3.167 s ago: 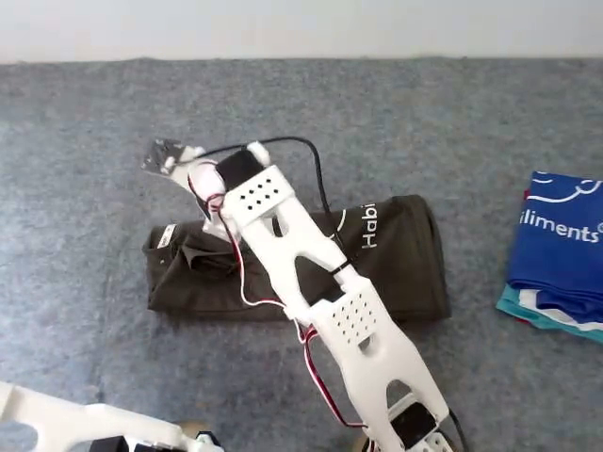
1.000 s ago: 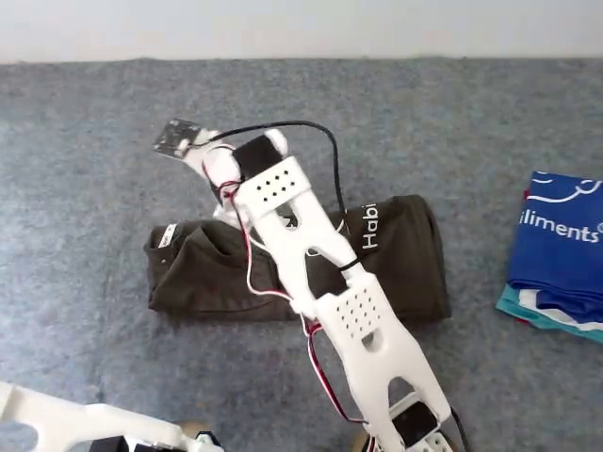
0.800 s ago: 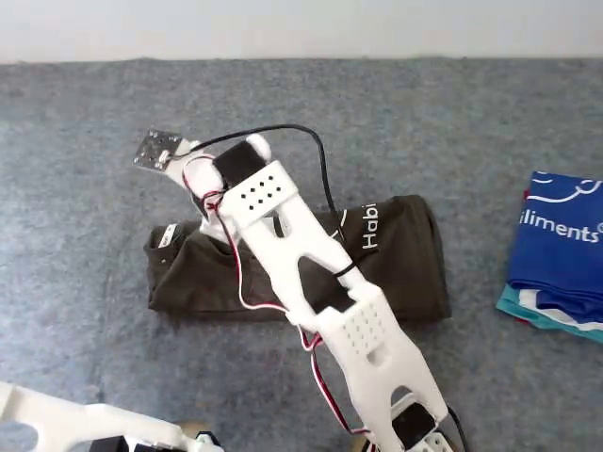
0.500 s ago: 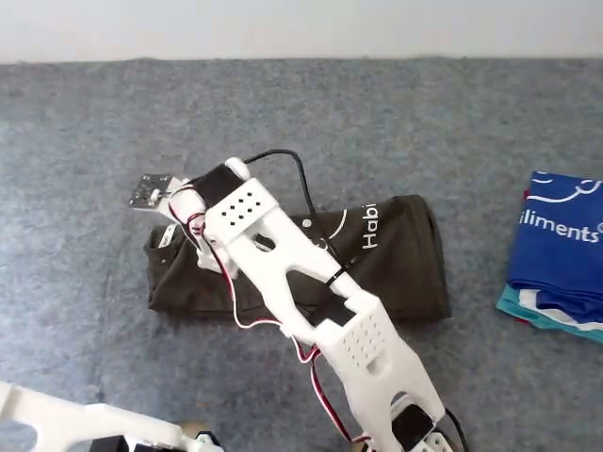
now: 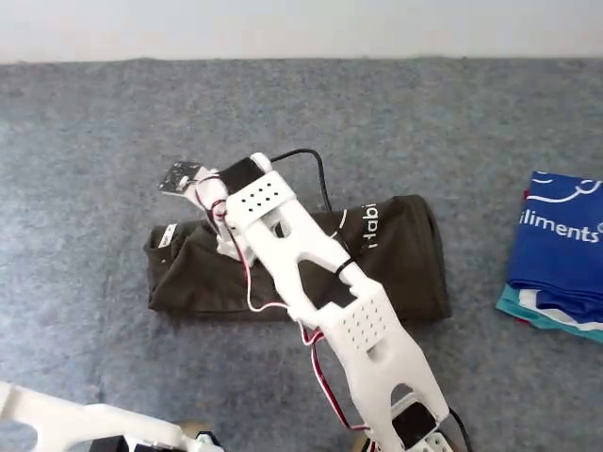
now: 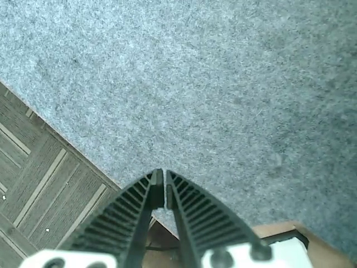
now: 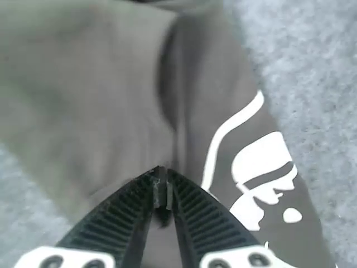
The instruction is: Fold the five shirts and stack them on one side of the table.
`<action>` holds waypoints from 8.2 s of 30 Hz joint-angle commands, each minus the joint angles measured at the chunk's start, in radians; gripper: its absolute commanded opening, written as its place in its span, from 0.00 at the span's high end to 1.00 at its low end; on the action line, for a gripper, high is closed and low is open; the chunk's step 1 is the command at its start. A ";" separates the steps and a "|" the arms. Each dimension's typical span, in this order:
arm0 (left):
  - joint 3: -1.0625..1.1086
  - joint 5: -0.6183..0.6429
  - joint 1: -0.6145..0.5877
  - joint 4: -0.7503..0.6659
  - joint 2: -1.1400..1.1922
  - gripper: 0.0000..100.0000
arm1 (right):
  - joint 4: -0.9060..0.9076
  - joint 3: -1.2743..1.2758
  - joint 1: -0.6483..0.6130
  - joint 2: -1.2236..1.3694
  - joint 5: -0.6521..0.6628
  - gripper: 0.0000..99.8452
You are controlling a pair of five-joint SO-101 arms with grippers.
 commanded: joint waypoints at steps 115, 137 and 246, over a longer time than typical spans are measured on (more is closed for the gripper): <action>-0.157 -0.006 -0.002 0.043 -0.152 0.89 | -0.180 0.459 0.016 -0.585 -0.178 0.99; -0.099 0.031 -0.003 0.043 -0.152 0.89 | 0.151 0.063 0.151 -0.475 0.040 0.95; 0.139 0.120 -0.190 0.015 -0.466 0.89 | 0.148 0.302 -0.070 -0.255 0.031 0.99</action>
